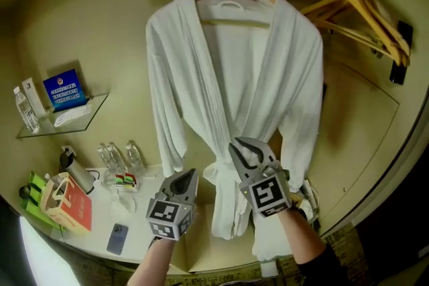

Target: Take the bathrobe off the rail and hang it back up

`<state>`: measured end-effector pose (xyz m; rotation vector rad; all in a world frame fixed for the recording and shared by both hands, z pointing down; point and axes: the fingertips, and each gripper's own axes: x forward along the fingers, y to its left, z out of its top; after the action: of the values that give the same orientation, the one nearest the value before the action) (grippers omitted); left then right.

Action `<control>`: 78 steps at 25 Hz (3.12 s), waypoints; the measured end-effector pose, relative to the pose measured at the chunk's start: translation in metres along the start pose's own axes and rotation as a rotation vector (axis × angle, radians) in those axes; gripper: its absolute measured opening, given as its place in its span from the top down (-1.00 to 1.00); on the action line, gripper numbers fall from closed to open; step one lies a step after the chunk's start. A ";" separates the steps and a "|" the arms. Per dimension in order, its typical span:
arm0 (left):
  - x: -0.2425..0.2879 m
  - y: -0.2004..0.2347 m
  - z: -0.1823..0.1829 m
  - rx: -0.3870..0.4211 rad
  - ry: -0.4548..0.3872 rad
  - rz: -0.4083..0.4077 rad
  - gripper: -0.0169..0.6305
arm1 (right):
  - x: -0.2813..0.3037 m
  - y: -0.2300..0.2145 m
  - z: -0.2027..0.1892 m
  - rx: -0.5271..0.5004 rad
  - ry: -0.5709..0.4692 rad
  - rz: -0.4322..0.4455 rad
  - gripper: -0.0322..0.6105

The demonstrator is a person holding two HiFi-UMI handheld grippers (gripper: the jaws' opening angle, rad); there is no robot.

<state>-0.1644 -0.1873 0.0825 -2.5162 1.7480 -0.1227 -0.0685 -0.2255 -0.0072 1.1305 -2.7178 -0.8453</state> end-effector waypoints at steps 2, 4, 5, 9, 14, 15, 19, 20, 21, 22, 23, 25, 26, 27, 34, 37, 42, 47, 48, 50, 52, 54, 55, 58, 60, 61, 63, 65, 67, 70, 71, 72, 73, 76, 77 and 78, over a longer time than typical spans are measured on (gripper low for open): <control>0.013 0.004 0.024 0.012 -0.039 -0.019 0.94 | 0.013 -0.021 0.021 -0.061 -0.009 -0.035 0.54; 0.025 0.002 0.050 0.033 -0.071 -0.050 0.94 | 0.023 -0.041 0.041 -0.110 -0.019 -0.072 0.47; 0.030 0.001 0.063 0.042 -0.085 -0.064 0.94 | 0.027 -0.052 0.050 -0.134 -0.025 -0.097 0.46; 0.056 0.012 0.105 0.031 -0.162 -0.091 0.94 | 0.039 -0.101 0.089 -0.198 -0.046 -0.221 0.43; 0.080 0.017 0.162 0.041 -0.235 -0.120 0.94 | 0.054 -0.155 0.144 -0.306 -0.069 -0.355 0.30; 0.083 0.016 0.173 0.056 -0.243 -0.125 0.94 | 0.056 -0.165 0.154 -0.335 -0.072 -0.378 0.25; 0.089 0.014 0.215 0.098 -0.253 -0.138 0.94 | 0.064 -0.200 0.192 -0.422 -0.078 -0.459 0.17; 0.091 0.015 0.225 0.097 -0.265 -0.141 0.94 | 0.067 -0.209 0.200 -0.443 -0.076 -0.479 0.11; 0.093 0.016 0.236 0.092 -0.281 -0.143 0.94 | 0.070 -0.218 0.207 -0.463 -0.072 -0.498 0.04; 0.094 0.016 0.247 0.084 -0.296 -0.143 0.94 | 0.073 -0.227 0.214 -0.482 -0.067 -0.515 -0.02; 0.094 0.016 0.259 0.074 -0.310 -0.139 0.94 | 0.076 -0.236 0.221 -0.499 -0.060 -0.529 -0.05; 0.097 0.019 0.277 0.068 -0.334 -0.138 0.94 | 0.084 -0.252 0.234 -0.532 -0.040 -0.550 -0.05; 0.101 0.022 0.283 0.075 -0.350 -0.145 0.94 | 0.089 -0.259 0.239 -0.546 -0.027 -0.556 -0.05; 0.105 0.024 0.287 0.087 -0.366 -0.157 0.94 | 0.093 -0.264 0.242 -0.558 -0.015 -0.560 -0.05; 0.106 0.015 0.310 0.082 -0.367 -0.166 0.94 | 0.119 -0.286 0.249 -0.620 0.067 -0.558 -0.05; 0.108 0.013 0.311 0.086 -0.371 -0.181 0.94 | 0.128 -0.292 0.251 -0.624 0.092 -0.548 0.09; 0.112 0.013 0.308 0.088 -0.366 -0.199 0.94 | 0.135 -0.294 0.254 -0.645 0.104 -0.541 0.28; 0.114 0.018 0.304 0.075 -0.362 -0.199 0.94 | 0.134 -0.294 0.257 -0.654 0.083 -0.553 0.28; 0.114 0.020 0.303 0.075 -0.360 -0.198 0.94 | 0.134 -0.293 0.257 -0.656 0.079 -0.559 0.28; 0.114 0.022 0.301 0.079 -0.355 -0.195 0.94 | 0.135 -0.294 0.257 -0.658 0.075 -0.568 0.27; 0.113 0.023 0.301 0.081 -0.353 -0.193 0.94 | 0.135 -0.295 0.256 -0.660 0.079 -0.573 0.27; 0.110 0.024 0.303 0.082 -0.355 -0.191 0.94 | 0.137 -0.295 0.257 -0.663 0.080 -0.572 0.26; 0.109 0.025 0.303 0.085 -0.356 -0.187 0.94 | 0.138 -0.295 0.258 -0.665 0.079 -0.571 0.27; 0.104 0.028 0.304 0.091 -0.359 -0.178 0.94 | 0.140 -0.292 0.267 -0.672 0.066 -0.573 0.27; 0.101 0.031 0.305 0.090 -0.361 -0.174 0.94 | 0.140 -0.291 0.276 -0.674 0.049 -0.583 0.27; 0.099 0.033 0.305 0.090 -0.361 -0.171 0.94 | 0.139 -0.291 0.281 -0.673 0.042 -0.586 0.27; 0.095 0.038 0.305 0.086 -0.362 -0.165 0.94 | 0.137 -0.288 0.288 -0.677 0.028 -0.593 0.27; 0.091 0.044 0.304 0.077 -0.364 -0.160 0.94 | 0.135 -0.283 0.293 -0.688 0.018 -0.595 0.27; 0.087 0.047 0.303 0.070 -0.365 -0.161 0.94 | 0.132 -0.276 0.294 -0.700 0.016 -0.590 0.27; 0.079 0.045 0.302 0.066 -0.369 -0.165 0.94 | 0.127 -0.266 0.291 -0.697 0.016 -0.584 0.27; 0.076 0.044 0.302 0.065 -0.371 -0.166 0.94 | 0.125 -0.263 0.290 -0.691 0.014 -0.581 0.27; 0.074 0.043 0.301 0.064 -0.372 -0.167 0.94 | 0.122 -0.260 0.289 -0.685 0.012 -0.577 0.27; 0.072 0.042 0.299 0.063 -0.372 -0.168 0.94 | 0.120 -0.255 0.288 -0.680 0.011 -0.572 0.27; 0.063 0.040 0.292 0.057 -0.366 -0.173 0.94 | 0.113 -0.239 0.282 -0.666 0.005 -0.557 0.27; 0.060 0.040 0.288 0.055 -0.366 -0.171 0.94 | 0.112 -0.234 0.279 -0.660 0.002 -0.551 0.27; 0.057 0.041 0.285 0.050 -0.368 -0.168 0.94 | 0.110 -0.227 0.275 -0.651 0.000 -0.546 0.27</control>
<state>-0.1523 -0.2501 -0.2035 -2.4517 1.3771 0.2671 -0.0795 -0.3041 -0.3721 1.6708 -1.8648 -1.6205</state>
